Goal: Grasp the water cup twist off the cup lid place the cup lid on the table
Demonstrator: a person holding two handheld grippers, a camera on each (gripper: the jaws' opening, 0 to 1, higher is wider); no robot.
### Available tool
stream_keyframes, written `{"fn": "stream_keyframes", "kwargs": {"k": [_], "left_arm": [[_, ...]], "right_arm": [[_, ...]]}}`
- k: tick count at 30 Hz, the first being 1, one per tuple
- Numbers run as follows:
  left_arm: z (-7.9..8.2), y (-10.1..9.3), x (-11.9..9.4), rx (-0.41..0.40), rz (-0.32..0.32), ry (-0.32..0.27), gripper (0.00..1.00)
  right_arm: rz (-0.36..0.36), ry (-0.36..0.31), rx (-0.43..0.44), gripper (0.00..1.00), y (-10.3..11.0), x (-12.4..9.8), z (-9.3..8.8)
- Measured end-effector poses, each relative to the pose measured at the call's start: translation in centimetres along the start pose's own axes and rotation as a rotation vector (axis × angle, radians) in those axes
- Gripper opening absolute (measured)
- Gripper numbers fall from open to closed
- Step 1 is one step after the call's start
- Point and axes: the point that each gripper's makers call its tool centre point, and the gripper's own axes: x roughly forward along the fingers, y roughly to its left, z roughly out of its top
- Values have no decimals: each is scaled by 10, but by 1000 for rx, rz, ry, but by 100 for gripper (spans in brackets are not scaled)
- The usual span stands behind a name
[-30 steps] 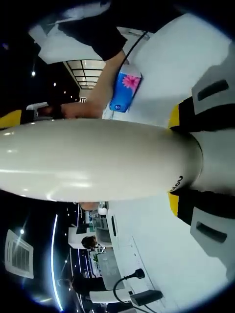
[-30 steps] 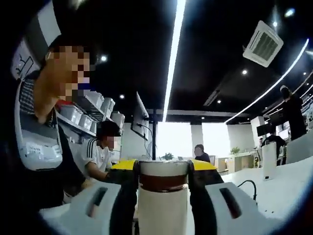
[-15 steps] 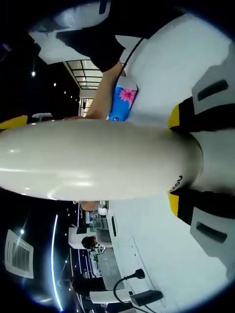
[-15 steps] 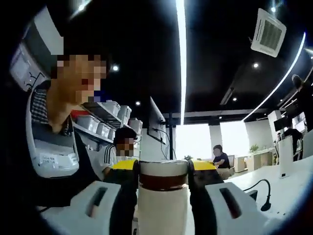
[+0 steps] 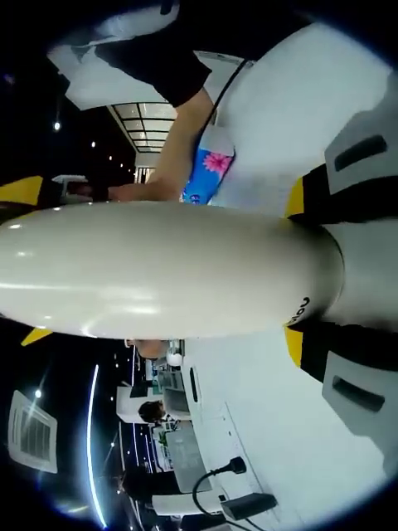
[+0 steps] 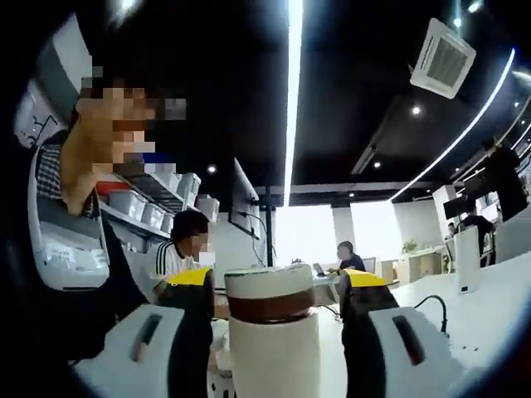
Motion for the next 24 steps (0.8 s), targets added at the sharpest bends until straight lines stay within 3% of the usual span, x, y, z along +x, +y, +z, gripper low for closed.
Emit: {"fn": "stream_keyframes", "kwargs": {"k": [7,12,16,20,24], "left_arm": [[0,0,0,0,0,1,48],[0,4,1,-1,2,2,48],[0,2,0,-1,4,3,48],[0,4,1,-2,3,2,48],[0,6,1,-2,4,3,48]], "right_arm": [[-173,-9,-51,63,1,-4,4],[-336,35,-193,64,1,-2,2],[-419,54,-242,64,5,1,0],[-486,73,-270,76,8,5,-1],[-561,93,-329,68,12,5,-1]]}}
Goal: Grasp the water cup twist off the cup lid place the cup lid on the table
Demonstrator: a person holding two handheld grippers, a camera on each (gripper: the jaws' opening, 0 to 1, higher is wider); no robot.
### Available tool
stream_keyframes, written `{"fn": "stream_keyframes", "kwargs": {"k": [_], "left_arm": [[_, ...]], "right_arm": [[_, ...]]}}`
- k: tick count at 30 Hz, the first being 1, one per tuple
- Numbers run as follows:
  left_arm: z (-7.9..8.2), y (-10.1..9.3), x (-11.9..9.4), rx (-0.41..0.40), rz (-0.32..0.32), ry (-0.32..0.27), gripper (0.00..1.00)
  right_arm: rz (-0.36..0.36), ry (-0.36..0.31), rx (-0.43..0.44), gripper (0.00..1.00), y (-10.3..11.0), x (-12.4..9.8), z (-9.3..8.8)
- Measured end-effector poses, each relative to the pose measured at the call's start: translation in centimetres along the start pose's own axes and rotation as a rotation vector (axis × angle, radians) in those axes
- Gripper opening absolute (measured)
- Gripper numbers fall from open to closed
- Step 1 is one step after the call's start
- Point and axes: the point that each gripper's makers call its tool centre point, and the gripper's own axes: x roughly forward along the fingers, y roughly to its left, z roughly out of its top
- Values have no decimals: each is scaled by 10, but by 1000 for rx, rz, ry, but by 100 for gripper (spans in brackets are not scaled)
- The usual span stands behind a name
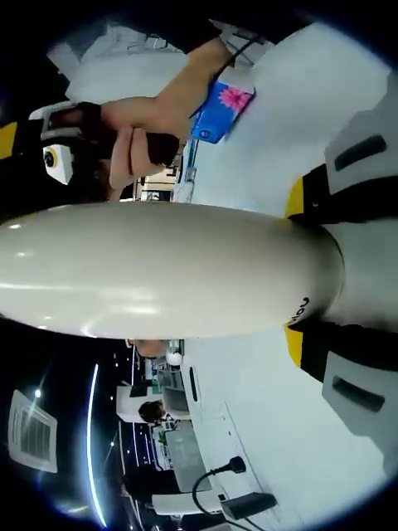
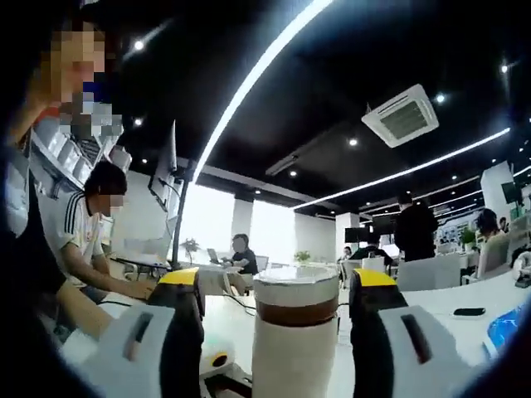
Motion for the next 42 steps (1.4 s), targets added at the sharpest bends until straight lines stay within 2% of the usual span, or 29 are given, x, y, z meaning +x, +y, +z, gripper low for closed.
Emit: {"fn": "stream_keyframes", "kwargs": {"k": [2,5,14,21,25,27,32,42], "left_arm": [[0,0,0,0,1,0,48],[0,-3,-1,-1,3,0,48],[-1,-8,-4,-1,6,0,48],[-1,-8,-5,-2,8,-1,48],[-1,-8,-5,-2,8,-1,48],[-1,-8,-5,-2,7,-1,48],[-1,-8,-5,-2,7,0,48],[-1,-6,-3,-3,7,0,48]], "right_arm": [[-61,38,-71,61,-2,-2,-4],[-73,40,-96,62,3,-1,-3],[-183,63,-135,52,-6,-5,-1],[-213,62,-133,48,-7,-5,1],[-245,67,-126,41,-12,-7,2],[-239,57,-84,40,-13,-9,4],[-232,60,-79,40,-12,-9,4],[-169,53,-34,39,-14,-11,5]]}}
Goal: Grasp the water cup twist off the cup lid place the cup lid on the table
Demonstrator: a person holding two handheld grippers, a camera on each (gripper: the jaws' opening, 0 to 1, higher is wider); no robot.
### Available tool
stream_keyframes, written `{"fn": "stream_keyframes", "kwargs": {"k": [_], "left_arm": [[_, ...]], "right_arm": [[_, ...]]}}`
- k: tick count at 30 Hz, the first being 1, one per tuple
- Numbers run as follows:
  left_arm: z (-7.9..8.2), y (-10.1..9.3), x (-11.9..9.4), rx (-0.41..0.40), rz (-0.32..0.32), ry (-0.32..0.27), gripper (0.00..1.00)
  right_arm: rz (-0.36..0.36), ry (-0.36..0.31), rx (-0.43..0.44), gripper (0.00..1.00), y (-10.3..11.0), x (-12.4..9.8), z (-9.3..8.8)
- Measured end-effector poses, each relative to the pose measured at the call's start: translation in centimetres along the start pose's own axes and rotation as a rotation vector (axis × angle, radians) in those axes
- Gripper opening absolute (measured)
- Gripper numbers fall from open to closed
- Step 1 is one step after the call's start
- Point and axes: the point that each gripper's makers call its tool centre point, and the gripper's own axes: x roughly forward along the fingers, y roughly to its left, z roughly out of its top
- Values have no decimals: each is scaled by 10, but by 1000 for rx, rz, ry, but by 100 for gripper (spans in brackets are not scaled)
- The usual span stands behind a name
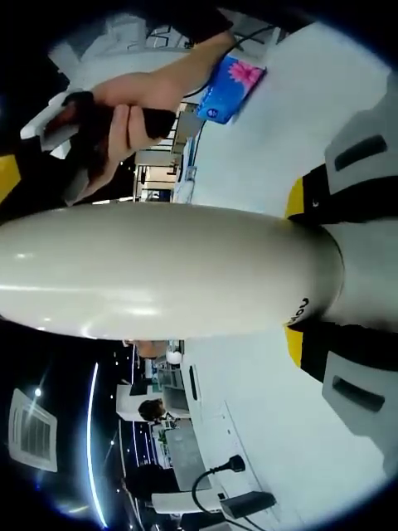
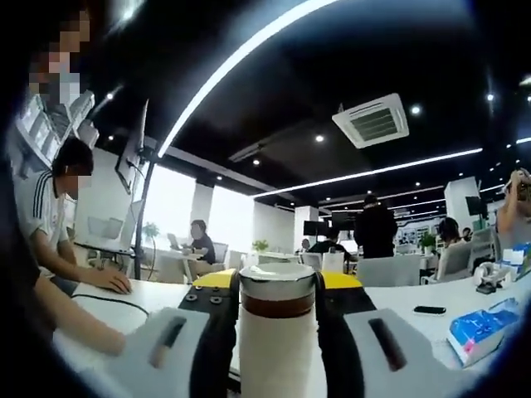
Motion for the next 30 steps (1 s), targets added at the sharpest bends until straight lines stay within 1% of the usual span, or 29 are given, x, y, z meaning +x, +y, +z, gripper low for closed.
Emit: {"fn": "stream_keyframes", "kwargs": {"k": [3,9,13,15,18,20,22,24,26,29,30], "left_arm": [[0,0,0,0,-1,0,48],[0,0,1,0,0,0,48],[0,0,2,0,0,0,48],[0,0,2,0,0,1,48],[0,0,2,1,-2,1,48],[0,-1,2,0,-5,1,48],[0,0,2,1,-4,1,48],[0,0,2,1,-4,1,48],[0,0,2,1,-5,1,48],[0,-1,2,1,-4,1,48],[0,0,2,1,-4,1,48]], "right_arm": [[22,-6,34,39,-1,0,1],[64,-11,57,39,-2,2,1],[81,-12,31,39,-1,2,1],[77,-14,-7,40,0,3,2],[64,-10,-36,45,2,6,1],[74,-5,-49,45,5,7,-1],[66,-1,-65,44,4,9,-2],[63,1,-66,43,1,9,-2],[73,1,-48,43,0,9,-2],[95,0,-39,42,0,10,-2],[115,-4,-27,42,0,10,-2]]}}
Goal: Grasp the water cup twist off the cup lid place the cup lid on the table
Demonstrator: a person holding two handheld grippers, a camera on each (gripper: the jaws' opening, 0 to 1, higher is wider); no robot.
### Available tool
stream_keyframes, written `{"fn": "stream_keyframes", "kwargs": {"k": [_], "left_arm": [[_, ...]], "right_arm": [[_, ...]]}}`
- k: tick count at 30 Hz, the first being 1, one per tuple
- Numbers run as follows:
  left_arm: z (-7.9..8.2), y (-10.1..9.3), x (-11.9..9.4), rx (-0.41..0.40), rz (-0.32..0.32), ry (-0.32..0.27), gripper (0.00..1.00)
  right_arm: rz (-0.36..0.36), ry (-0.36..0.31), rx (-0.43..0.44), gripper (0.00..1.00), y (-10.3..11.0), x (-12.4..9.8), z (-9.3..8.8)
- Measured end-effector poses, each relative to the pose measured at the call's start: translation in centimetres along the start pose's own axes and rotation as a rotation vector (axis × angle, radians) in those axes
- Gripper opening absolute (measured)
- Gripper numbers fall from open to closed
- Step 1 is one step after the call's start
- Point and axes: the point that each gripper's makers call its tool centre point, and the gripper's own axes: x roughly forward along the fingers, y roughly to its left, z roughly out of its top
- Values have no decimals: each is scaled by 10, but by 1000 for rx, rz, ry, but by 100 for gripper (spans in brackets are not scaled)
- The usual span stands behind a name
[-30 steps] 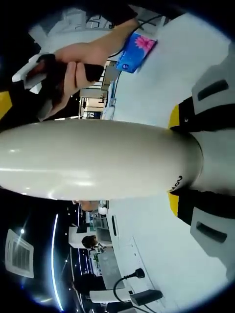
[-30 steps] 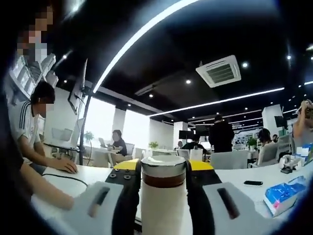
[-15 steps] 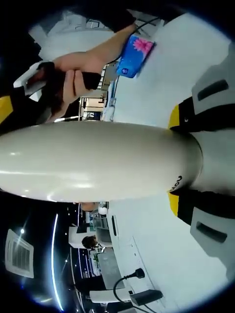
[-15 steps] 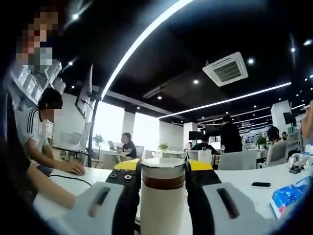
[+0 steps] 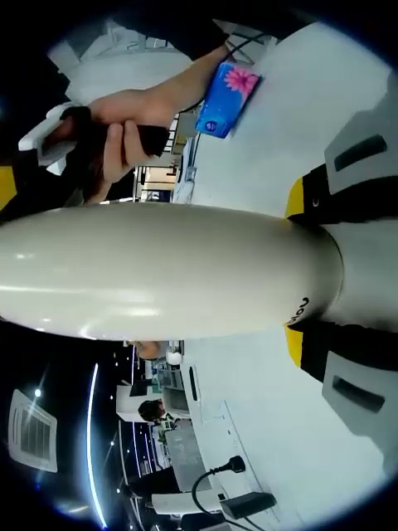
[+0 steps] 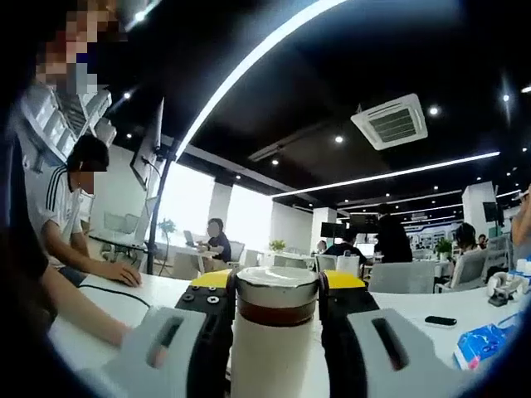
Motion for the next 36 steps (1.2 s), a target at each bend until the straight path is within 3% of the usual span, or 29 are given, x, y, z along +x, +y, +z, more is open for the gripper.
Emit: {"fn": "stream_keyframes", "kwargs": {"k": [10,13,36], "left_arm": [[0,0,0,0,1,0,48],[0,0,0,0,0,0,48],[0,1,0,0,-1,-1,48]], "right_arm": [[140,-48,65,42,-3,1,0],[208,-66,127,42,0,-1,0],[520,-161,351,43,0,-3,-3]]}}
